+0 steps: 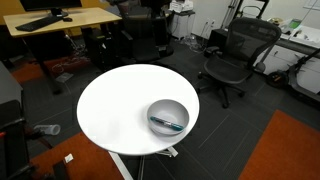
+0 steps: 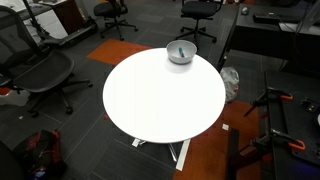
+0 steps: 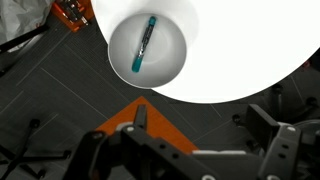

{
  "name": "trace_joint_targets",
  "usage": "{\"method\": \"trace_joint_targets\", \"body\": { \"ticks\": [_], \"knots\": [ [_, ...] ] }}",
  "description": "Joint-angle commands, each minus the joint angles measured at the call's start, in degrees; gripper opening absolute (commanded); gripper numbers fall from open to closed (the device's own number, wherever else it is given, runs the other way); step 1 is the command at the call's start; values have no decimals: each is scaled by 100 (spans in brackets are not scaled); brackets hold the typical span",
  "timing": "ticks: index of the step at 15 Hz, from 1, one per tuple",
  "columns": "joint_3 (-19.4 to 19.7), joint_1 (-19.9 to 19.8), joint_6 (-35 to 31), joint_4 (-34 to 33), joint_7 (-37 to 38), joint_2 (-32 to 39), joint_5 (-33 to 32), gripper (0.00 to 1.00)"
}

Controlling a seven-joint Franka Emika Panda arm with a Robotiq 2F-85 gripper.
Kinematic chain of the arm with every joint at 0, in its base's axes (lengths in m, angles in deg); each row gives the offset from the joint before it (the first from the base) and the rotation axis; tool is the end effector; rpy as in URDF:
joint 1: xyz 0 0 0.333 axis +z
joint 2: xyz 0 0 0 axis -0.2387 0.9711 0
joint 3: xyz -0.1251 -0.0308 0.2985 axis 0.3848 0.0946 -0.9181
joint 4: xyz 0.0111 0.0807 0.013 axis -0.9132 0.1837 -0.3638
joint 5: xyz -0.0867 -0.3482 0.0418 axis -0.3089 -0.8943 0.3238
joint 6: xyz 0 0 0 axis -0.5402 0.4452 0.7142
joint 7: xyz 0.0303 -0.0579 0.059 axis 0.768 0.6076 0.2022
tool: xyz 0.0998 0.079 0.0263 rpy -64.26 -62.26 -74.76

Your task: Put the pen in the bowl

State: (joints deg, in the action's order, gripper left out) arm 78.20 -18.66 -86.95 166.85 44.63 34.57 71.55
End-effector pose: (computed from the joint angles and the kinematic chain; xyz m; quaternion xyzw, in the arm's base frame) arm 0.5853 -0.1657 0.4386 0.9359 -0.3318 0.1175 0.0127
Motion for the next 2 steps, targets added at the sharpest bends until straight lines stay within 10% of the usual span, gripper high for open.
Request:
{"method": "trace_joint_targets", "body": {
  "ticks": [1, 2],
  "knots": [
    [-63, -66, 21, -18, 0, 5, -12, 100],
    [-64, -66, 21, -18, 0, 7, -12, 100]
  ]
}}
